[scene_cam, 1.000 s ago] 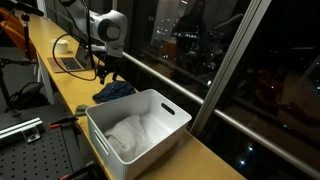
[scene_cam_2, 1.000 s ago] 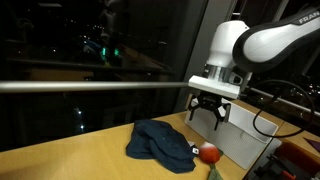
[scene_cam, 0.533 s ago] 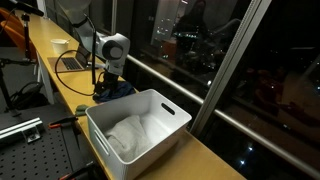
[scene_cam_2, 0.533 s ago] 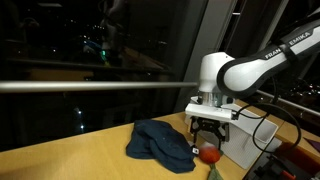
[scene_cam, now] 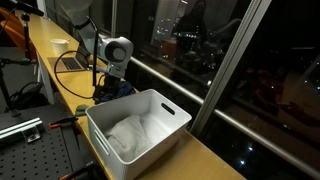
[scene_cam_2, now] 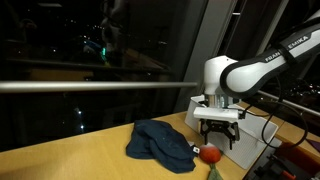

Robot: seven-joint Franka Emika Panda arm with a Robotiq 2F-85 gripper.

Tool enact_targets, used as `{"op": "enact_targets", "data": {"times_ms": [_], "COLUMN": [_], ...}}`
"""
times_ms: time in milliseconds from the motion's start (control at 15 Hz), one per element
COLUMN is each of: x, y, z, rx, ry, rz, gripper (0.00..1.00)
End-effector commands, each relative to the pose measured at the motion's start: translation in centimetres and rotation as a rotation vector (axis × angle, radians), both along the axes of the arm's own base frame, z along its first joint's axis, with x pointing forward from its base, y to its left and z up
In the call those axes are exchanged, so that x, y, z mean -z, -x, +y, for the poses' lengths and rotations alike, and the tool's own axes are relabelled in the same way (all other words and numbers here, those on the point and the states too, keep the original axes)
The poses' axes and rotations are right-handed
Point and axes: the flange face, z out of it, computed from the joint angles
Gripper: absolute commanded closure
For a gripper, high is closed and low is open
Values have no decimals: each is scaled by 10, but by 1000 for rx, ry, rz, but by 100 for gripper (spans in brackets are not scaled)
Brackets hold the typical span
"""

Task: Put the objects from the white container on the left side of the table then place them back in the container.

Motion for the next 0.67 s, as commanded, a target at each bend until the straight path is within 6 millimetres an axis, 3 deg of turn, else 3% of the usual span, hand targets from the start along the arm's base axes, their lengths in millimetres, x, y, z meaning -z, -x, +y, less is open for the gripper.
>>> {"op": "enact_targets", "data": {"times_ms": [0, 600], "x": [7, 35], "y": [-6, -14], "z": [13, 26], "rx": [-21, -10], "ry": [-15, -70], "rz": [-11, -53], "gripper": [0, 0]}}
